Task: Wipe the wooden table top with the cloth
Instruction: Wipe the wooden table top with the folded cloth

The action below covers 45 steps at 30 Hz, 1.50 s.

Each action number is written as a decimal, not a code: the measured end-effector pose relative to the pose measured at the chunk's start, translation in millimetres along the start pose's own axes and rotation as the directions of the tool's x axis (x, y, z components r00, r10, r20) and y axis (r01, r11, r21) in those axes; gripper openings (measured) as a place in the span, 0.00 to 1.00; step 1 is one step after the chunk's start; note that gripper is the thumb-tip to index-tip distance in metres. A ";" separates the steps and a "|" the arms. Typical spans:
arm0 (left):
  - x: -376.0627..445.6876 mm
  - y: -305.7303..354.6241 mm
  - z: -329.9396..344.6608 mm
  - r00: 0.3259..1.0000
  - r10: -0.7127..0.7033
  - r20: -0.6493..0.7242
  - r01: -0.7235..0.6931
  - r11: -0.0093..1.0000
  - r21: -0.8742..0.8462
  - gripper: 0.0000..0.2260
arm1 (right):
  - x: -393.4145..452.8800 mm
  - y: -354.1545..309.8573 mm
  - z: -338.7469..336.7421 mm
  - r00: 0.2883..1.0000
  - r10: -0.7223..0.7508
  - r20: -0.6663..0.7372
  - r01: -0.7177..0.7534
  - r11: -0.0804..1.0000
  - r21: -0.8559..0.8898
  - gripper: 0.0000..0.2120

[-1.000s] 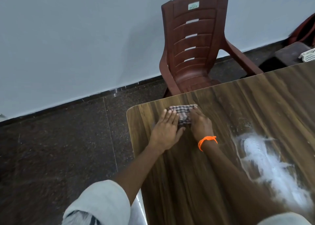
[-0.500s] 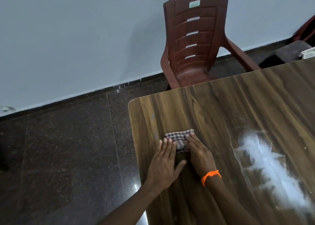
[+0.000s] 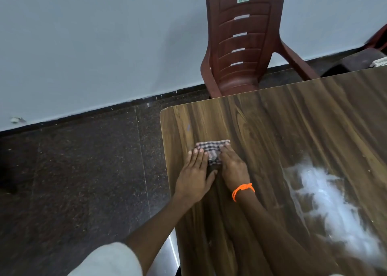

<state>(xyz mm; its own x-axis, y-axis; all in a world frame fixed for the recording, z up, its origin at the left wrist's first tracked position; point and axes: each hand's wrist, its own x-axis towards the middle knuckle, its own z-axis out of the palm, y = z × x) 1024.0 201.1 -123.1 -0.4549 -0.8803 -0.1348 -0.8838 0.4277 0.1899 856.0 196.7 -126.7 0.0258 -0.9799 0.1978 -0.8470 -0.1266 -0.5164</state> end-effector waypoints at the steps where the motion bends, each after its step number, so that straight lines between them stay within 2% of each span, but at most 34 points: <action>1: -14.6 1.7 4.5 1.000 -0.007 -0.007 0.007 1.000 -0.018 0.34 | -13.5 -3.3 1.2 1.000 -0.018 0.013 0.018 1.000 0.012 0.19; 9: -105.9 73.2 30.1 1.000 -0.013 0.025 0.016 0.991 -0.134 0.34 | -123.7 22.0 -26.7 0.993 -0.075 0.092 0.074 0.997 0.007 0.17; 13: -78.8 96.9 23.4 0.999 0.003 0.046 0.002 0.994 -0.112 0.34 | -120.7 41.1 -43.9 0.998 0.054 0.034 -0.054 0.999 0.001 0.21; 15: -57.3 96.4 18.5 0.998 0.018 0.059 -0.014 0.998 -0.062 0.34 | -103.2 41.0 -45.3 0.990 0.144 -0.003 -0.144 0.990 0.006 0.19; 17: -43.2 86.4 14.5 0.998 0.017 0.053 -0.015 0.999 -0.031 0.33 | -85.3 33.5 -40.9 0.986 0.165 -0.029 -0.165 0.986 0.000 0.16; 21: -53.9 56.6 16.3 1.000 -0.021 0.008 0.021 0.999 -0.028 0.32 | -74.8 10.0 -26.3 0.998 0.061 0.027 -0.062 0.998 0.028 0.13; 24: -90.1 45.6 25.4 1.000 -0.005 -0.019 0.004 0.999 -0.042 0.33 | -98.0 -2.8 -21.9 0.999 -0.007 0.053 0.004 0.998 0.066 0.13; 31: -184.2 100.3 52.8 1.000 -0.020 -0.003 0.020 0.992 -0.125 0.33 | -202.3 1.9 -41.2 0.990 -0.094 0.107 0.090 0.995 0.041 0.17; 36: -189.3 143.5 58.1 0.999 0.002 0.033 0.001 0.996 -0.093 0.34 | -228.7 31.2 -70.4 0.994 -0.040 0.105 0.040 0.999 0.002 0.18; 40: -154.8 137.5 53.7 0.999 0.009 0.045 -0.008 1.000 -0.023 0.33 | -202.6 28.6 -67.8 0.995 0.099 0.028 -0.100 0.995 0.028 0.18; 43: -148.5 124.5 50.4 0.999 -0.038 0.039 0.039 0.998 -0.045 0.32 | -193.1 10.1 -53.3 0.988 0.152 -0.007 -0.151 0.986 0.068 0.15; 45: -159.6 118.9 48.7 0.995 -0.101 0.020 0.103 0.991 -0.084 0.32 | -198.0 -3.3 -45.2 0.991 0.136 0.009 -0.136 0.986 0.095 0.15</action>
<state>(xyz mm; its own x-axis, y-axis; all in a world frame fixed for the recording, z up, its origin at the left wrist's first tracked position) 986.2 402.4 -126.4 -0.3653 -0.9147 -0.1728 -0.9134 0.3163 0.2563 829.7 398.1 -126.5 -0.0851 -0.9893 0.1182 -0.7881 -0.0057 -0.6156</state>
